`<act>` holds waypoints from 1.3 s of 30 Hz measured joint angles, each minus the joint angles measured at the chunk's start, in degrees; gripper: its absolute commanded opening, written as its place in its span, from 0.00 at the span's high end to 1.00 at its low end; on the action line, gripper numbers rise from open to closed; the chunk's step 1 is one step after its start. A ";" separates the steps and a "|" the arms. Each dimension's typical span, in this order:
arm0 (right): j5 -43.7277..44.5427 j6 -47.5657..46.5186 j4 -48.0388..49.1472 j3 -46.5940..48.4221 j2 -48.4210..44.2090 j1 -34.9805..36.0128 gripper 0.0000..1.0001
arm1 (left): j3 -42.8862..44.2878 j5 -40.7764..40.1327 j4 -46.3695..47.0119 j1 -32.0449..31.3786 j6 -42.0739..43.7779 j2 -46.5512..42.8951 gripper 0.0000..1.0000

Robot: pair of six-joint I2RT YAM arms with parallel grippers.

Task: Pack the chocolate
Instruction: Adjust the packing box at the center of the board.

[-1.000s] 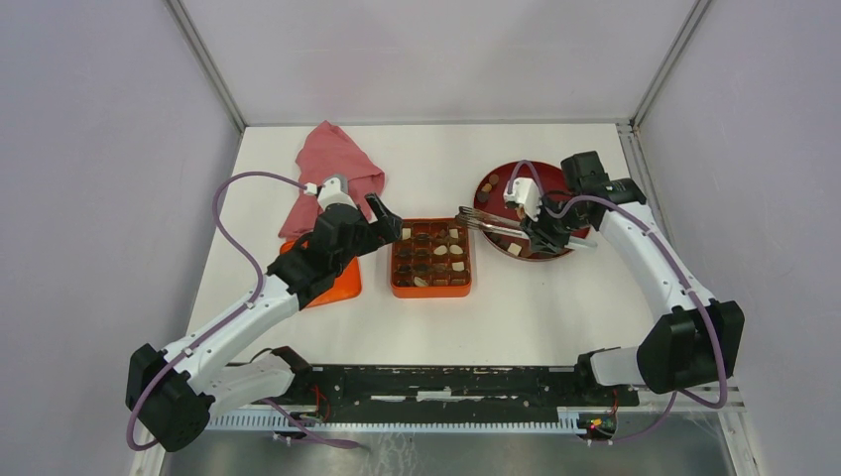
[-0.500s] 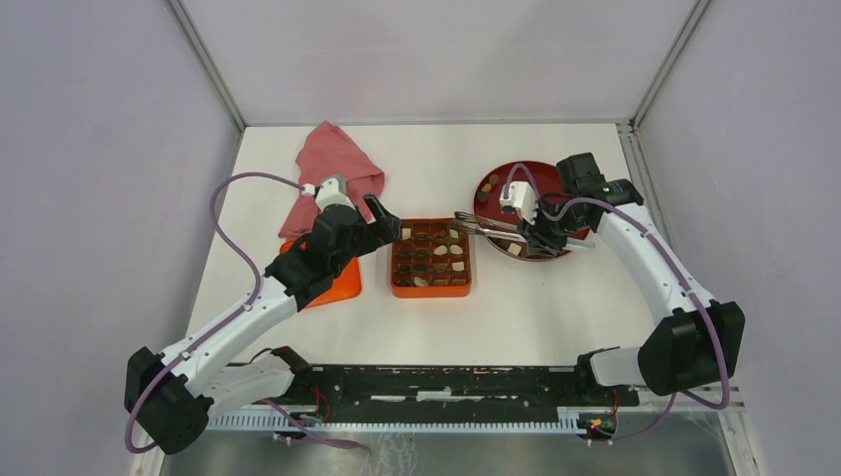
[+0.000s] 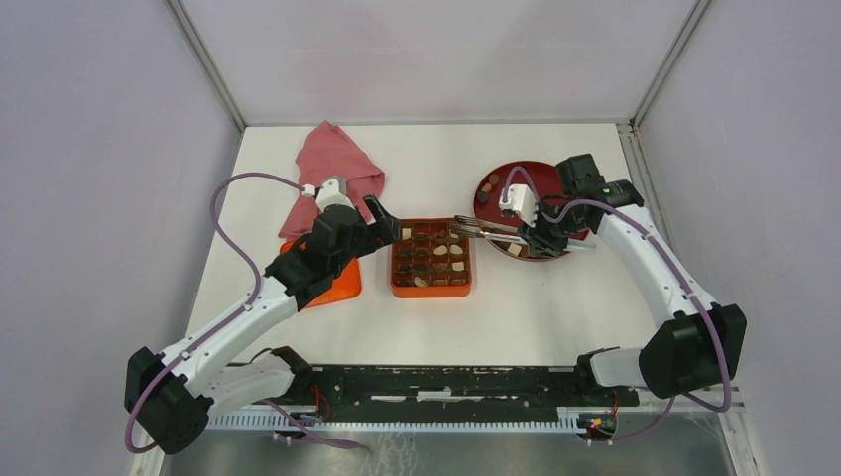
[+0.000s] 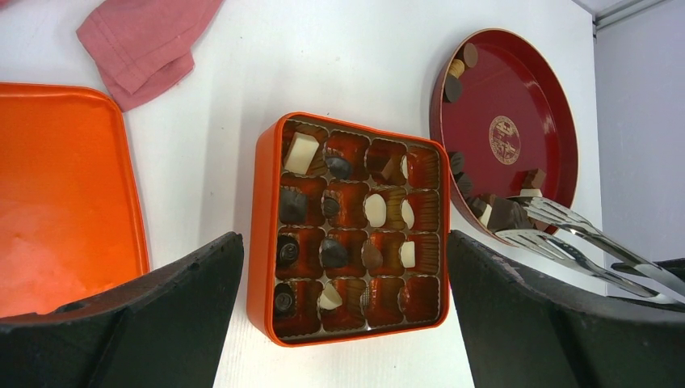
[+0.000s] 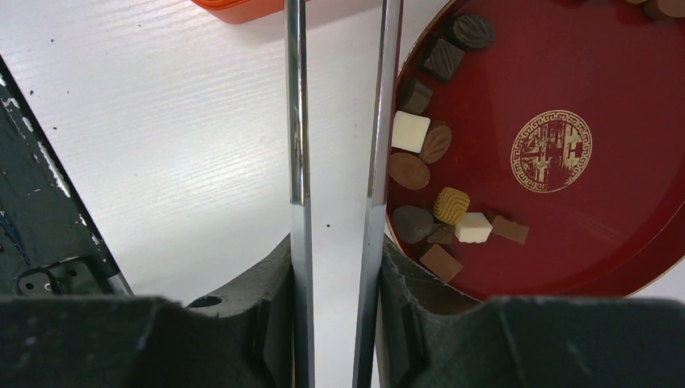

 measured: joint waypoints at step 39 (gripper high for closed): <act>-1.36 1.70 4.85 -10.12 -2.62 9.03 1.00 | 3.48 4.07 -1.25 1.60 6.73 20.41 0.48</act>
